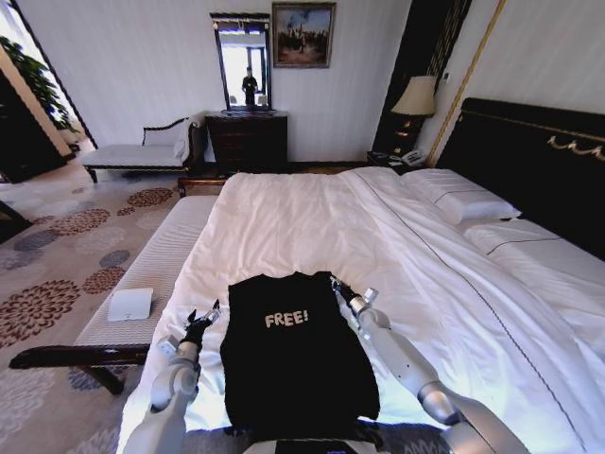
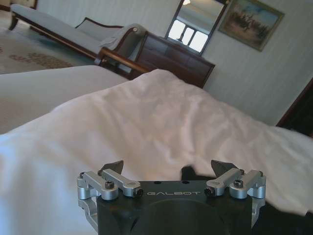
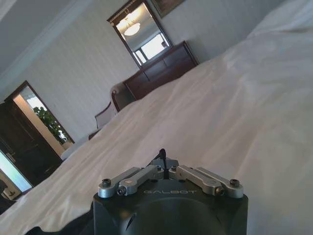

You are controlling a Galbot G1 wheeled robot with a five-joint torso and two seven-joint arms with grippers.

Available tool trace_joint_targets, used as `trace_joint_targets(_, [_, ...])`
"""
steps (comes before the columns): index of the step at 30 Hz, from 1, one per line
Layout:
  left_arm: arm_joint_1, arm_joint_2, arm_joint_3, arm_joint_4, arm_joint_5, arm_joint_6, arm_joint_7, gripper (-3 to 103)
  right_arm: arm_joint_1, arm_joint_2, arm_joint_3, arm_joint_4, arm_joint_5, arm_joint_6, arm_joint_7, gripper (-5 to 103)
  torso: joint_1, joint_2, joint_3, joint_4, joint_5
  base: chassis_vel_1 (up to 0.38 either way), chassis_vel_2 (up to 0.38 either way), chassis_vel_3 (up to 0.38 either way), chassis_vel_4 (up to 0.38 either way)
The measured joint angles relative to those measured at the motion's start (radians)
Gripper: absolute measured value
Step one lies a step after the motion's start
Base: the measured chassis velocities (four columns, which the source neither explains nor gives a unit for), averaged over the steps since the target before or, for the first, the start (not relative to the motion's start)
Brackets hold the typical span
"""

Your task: Fold the clothes on the bed.

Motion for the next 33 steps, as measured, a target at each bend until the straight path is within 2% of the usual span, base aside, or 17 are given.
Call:
trace_joint_targets(6, [-0.138, -0.012, 0.048, 0.119, -0.008, 0.022, -0.025, 100, -0.048, -0.026, 0.008, 0.073, -0.006, 0.000, 0.020, 0, 0.000, 0.000, 0.000, -0.0002, -0.0001, 0.000, 0.000, 0.000, 0.000])
trace_joint_targets(14, [-0.222, -0.046, 0.074, 0.236, -0.015, 0.025, -0.028, 100, -0.094, -0.037, 0.019, 0.135, -0.011, 0.005, 0.039, 0, 0.000, 0.000, 0.000, -0.0001, 0.0001, 0.000, 0.000, 0.000, 0.000])
trace_joint_targets(15, [-0.226, -0.051, 0.076, 0.247, -0.015, 0.024, -0.028, 103, -0.096, -0.037, 0.020, 0.136, -0.012, 0.006, 0.041, 0, 0.000, 0.000, 0.000, -0.0001, 0.0001, 0.000, 0.000, 0.000, 0.000])
trace_joint_targets(17, [-0.246, -0.069, 0.082, 0.292, -0.005, 0.017, -0.021, 95, -0.102, -0.036, 0.023, 0.141, -0.015, 0.012, 0.050, 0, 0.000, 0.000, 0.000, -0.0001, 0.0001, 0.000, 0.000, 0.000, 0.000])
trace_joint_targets(20, [-0.260, -0.081, 0.086, 0.321, 0.005, 0.012, -0.015, 90, -0.105, -0.034, 0.024, 0.143, -0.015, 0.014, 0.055, 0, 0.000, 0.000, 0.000, 0.0000, 0.0000, 0.000, 0.000, 0.000, 0.000])
trace_joint_targets(23, [-0.285, -0.100, 0.087, 0.371, 0.013, 0.008, -0.010, 74, -0.106, -0.034, 0.024, 0.145, -0.016, 0.017, 0.061, 0, 0.000, 0.000, 0.000, 0.0000, 0.0001, 0.000, 0.000, 0.000, 0.000])
trace_joint_targets(26, [-0.293, -0.103, 0.085, 0.385, 0.013, 0.006, -0.009, 68, -0.107, -0.035, 0.024, 0.147, -0.016, 0.017, 0.062, 0, 0.000, 0.000, 0.000, 0.0000, 0.0001, 0.000, 0.000, 0.000, 0.000])
trace_joint_targets(29, [-0.307, -0.105, 0.081, 0.408, 0.012, 0.003, -0.007, 52, -0.108, -0.035, 0.024, 0.150, -0.017, 0.021, 0.063, 0, 0.000, 0.000, 0.000, 0.0001, 0.0000, 0.000, 0.000, 0.000, 0.000])
trace_joint_targets(31, [-0.310, -0.104, 0.081, 0.411, 0.011, 0.003, -0.006, 52, -0.108, -0.035, 0.024, 0.150, -0.017, 0.022, 0.063, 0, 0.000, 0.000, 0.000, 0.0001, 0.0000, 0.000, 0.000, 0.000, 0.000])
trace_joint_targets(33, [-0.318, -0.102, 0.081, 0.420, 0.009, 0.003, -0.004, 41, -0.107, -0.035, 0.024, 0.148, -0.018, 0.025, 0.063, 0, 0.000, 0.000, 0.000, 0.0000, -0.0001, 0.000, 0.000, 0.000, 0.000])
